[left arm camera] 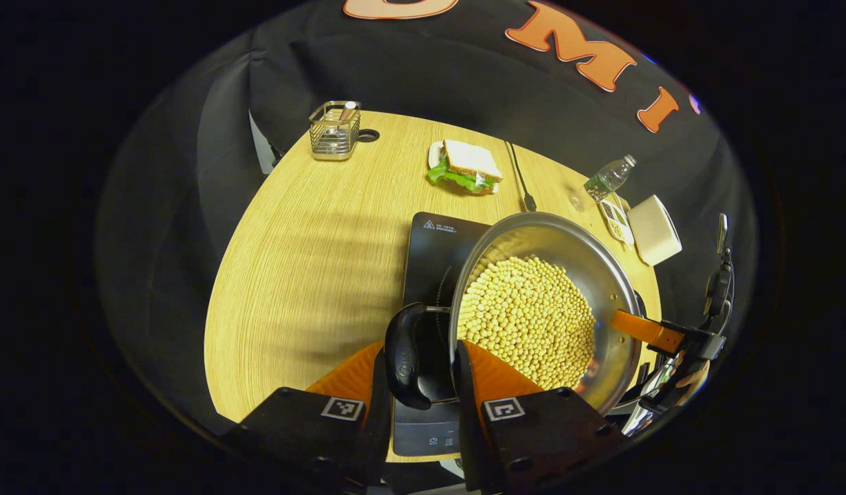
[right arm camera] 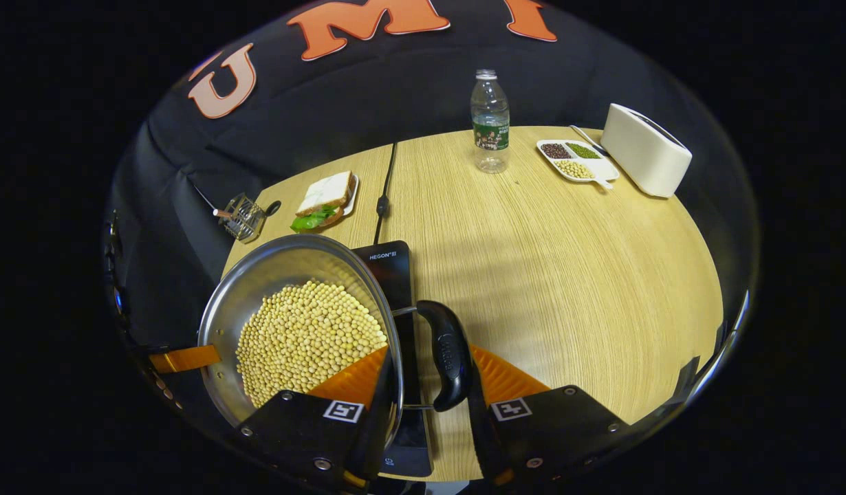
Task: First push the handle of the pot to place it horizontally, then grasp the pot with both hands and set it on the induction cooktop.
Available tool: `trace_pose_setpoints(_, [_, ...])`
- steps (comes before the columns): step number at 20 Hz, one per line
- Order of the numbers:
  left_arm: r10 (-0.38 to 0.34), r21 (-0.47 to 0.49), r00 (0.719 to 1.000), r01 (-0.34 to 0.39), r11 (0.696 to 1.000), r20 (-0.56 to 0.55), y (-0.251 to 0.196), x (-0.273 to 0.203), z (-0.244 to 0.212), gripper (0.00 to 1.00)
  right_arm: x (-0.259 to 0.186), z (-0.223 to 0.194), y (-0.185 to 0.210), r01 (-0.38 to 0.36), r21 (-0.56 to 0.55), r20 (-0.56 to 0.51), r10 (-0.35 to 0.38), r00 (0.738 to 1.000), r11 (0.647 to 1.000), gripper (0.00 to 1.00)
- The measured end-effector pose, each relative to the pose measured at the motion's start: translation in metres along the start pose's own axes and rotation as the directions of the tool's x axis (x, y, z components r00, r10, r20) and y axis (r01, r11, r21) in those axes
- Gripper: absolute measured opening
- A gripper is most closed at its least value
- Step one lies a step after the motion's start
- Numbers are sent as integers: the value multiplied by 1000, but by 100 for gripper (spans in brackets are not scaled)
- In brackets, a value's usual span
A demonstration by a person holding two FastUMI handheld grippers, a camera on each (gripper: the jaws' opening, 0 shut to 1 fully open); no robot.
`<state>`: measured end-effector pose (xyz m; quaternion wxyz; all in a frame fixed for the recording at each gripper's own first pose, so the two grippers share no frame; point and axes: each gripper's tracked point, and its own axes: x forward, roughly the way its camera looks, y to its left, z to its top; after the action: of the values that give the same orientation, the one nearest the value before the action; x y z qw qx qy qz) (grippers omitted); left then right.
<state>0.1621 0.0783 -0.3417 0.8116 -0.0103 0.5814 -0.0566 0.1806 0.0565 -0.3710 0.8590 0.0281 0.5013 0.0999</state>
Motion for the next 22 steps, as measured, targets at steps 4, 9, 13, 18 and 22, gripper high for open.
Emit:
trace_pose_setpoints(4, [51,8,999,-51,999,14,5,-5,-1,56,-11,1,-2,-27,-3,23,27,999,1000,61])
trace_pose_setpoints(9, [105,-16,986,-104,994,130,9,-40,20,78,-54,44,-8,-22,-52,141,29,990,998,93])
trace_pose_setpoints(13, [131,-59,926,-117,991,353,11,-139,84,99,-115,97,-16,-15,-84,287,39,957,996,95])
trace_pose_setpoints(18, [145,-17,737,-178,984,660,-11,-319,145,98,-239,172,-46,45,-109,533,20,846,993,95])
trace_pose_setpoints(22, [68,16,568,-142,990,820,-53,-449,173,97,-340,202,-75,75,-67,681,-9,732,995,95])
